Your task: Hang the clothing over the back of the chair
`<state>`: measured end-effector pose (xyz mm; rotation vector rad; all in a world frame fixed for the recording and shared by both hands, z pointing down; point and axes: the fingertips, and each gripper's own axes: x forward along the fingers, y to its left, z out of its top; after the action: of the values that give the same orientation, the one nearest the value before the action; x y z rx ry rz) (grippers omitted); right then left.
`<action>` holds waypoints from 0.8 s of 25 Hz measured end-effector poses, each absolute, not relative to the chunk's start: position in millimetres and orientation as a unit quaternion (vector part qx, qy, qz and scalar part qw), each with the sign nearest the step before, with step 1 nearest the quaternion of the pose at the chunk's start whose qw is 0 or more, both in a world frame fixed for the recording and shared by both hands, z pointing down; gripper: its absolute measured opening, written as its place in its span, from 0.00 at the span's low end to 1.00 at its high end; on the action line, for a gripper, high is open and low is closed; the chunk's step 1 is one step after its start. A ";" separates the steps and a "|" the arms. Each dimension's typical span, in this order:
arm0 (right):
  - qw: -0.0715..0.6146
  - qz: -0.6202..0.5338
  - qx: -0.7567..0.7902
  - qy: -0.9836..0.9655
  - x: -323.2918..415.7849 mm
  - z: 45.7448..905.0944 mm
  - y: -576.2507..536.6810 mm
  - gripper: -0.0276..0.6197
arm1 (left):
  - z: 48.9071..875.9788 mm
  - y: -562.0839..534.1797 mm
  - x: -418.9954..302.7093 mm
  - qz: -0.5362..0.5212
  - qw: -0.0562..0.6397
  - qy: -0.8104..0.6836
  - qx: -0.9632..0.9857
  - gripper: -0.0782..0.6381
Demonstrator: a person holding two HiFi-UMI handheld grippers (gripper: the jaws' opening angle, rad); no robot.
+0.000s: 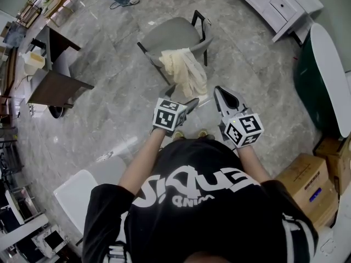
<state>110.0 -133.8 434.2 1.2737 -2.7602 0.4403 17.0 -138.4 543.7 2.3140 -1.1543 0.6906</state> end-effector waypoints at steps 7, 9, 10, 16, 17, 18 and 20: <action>0.036 0.140 0.415 -0.898 106.5 431.5 -131.6 0.06 | 528.5 -135.0 6.3 0.224 0.244 -0.436 0.836 0.54; 0.038 0.140 0.415 -0.898 106.0 432.3 -130.9 0.06 | 521.1 -133.7 1.9 0.210 0.243 -0.442 0.838 0.27; 0.039 0.140 0.415 -0.898 105.7 432.7 -131.0 0.06 | 518.3 -133.5 -0.5 0.204 0.243 -0.446 0.837 0.16; 0.041 0.138 0.411 -0.900 101.4 431.7 -130.1 0.06 | 499.5 -131.1 -11.9 0.162 0.231 -0.462 0.841 0.13; 0.042 0.137 0.410 -0.901 100.8 430.8 -129.5 0.06 | 494.8 -129.8 -13.7 0.157 0.226 -0.465 0.841 0.13; 0.043 0.137 0.408 -0.901 100.5 429.8 -128.8 0.06 | 490.2 -127.9 -15.5 0.154 0.221 -0.468 0.842 0.13; 0.044 0.134 0.405 -0.903 100.0 427.7 -126.4 0.06 | 480.6 -123.1 -19.7 0.144 0.212 -0.474 0.843 0.13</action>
<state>100.0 -126.4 427.7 1.2378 -2.7601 0.4105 -19.7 -123.1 480.6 2.3407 -1.3156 0.4010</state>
